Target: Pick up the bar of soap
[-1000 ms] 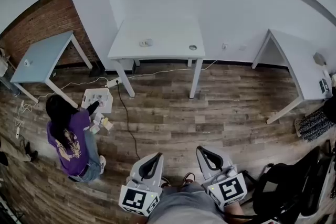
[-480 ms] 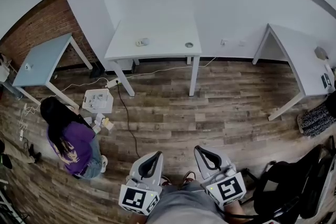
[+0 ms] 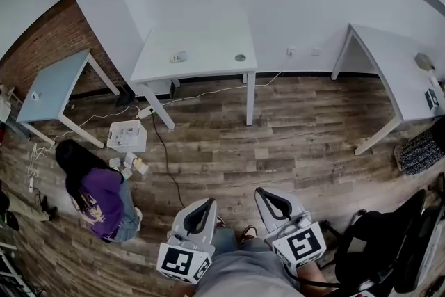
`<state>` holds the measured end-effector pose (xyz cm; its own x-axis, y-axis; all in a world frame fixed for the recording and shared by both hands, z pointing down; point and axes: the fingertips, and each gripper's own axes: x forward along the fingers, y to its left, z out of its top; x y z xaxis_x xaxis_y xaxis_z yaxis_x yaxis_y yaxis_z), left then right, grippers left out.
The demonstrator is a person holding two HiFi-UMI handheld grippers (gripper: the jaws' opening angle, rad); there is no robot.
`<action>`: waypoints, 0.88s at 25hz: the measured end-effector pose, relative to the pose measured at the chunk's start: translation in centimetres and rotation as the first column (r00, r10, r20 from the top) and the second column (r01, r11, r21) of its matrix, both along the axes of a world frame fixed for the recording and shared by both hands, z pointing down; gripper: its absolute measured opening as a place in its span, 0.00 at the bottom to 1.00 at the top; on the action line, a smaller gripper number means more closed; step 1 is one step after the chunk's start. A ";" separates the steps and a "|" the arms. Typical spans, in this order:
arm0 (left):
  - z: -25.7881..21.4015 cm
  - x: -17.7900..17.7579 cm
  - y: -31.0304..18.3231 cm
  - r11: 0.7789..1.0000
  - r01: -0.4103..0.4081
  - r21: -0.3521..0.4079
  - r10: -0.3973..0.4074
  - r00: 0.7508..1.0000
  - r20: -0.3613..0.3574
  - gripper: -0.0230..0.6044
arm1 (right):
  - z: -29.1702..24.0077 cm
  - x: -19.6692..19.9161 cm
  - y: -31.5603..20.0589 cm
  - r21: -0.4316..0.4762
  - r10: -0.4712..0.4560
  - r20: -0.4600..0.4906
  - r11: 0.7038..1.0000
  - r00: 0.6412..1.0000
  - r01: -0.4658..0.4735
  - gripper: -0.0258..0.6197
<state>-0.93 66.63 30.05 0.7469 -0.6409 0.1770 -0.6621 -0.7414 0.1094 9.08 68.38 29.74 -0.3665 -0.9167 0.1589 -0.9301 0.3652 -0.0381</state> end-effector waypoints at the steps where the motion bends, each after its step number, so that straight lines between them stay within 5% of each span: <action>1: -0.1 0.2 -0.1 1.000 0.002 0.002 -0.002 1.000 -0.001 0.04 | 0.1 -0.1 0.0 0.000 -0.009 0.010 1.000 1.000 0.009 0.04; 22: 0.5 -1.6 -9.4 0.999 0.044 -0.011 -0.045 0.998 -0.044 0.04 | 1.8 -2.4 -9.3 -0.031 -0.074 -0.027 0.997 0.997 0.073 0.04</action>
